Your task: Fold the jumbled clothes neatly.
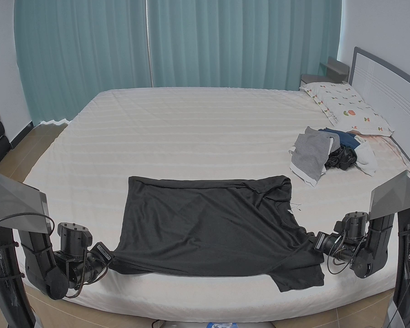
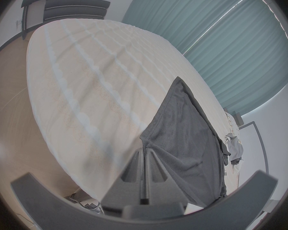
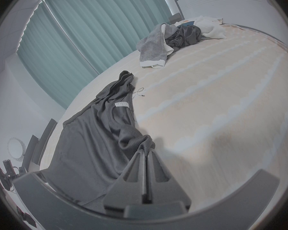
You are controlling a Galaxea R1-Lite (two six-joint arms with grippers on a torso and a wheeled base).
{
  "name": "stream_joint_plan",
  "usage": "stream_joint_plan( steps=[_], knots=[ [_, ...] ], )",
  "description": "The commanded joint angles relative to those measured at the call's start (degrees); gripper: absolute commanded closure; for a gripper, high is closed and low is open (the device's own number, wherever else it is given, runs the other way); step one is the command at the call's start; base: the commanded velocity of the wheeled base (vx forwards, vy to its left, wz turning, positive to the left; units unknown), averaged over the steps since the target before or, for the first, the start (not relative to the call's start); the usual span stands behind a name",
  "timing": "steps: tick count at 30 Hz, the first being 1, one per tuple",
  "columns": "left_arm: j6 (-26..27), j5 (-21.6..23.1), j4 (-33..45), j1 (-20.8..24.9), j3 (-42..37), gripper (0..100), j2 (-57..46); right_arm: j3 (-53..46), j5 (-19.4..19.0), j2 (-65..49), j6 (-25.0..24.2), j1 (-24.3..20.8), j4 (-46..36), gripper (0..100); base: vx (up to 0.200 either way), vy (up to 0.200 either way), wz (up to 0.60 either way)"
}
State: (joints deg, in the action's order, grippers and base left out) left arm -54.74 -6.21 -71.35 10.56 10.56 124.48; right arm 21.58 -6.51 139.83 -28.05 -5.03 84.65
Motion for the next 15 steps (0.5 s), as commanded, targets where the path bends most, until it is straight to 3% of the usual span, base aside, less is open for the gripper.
stream_joint_plan(
  steps=[1,12,13,15],
  knots=[
    [-0.55,0.14,-0.02,-0.01,0.43,100,0.15,5.23,0.09,-0.08,-0.07,0.29,-1.95,100,0.0,0.0,0.0],
    [-2.22,0.23,-0.02,-0.1,1.31,100,1.73,7.34,0.09,2.56,-0.07,-1.03,-2.03,100,0.0,0.0,0.0],
    [-2.22,0.23,-0.02,-0.1,1.31,100,1.73,7.07,0.09,2.38,-0.07,-1.12,-1.68,0,0.0,0.0,0.0],
    [-2.22,0.23,-0.02,-0.1,1.31,100,1.82,6.46,0.71,1.68,0.01,-0.68,-0.8,0,0.0,0.0,0.0]
  ],
)
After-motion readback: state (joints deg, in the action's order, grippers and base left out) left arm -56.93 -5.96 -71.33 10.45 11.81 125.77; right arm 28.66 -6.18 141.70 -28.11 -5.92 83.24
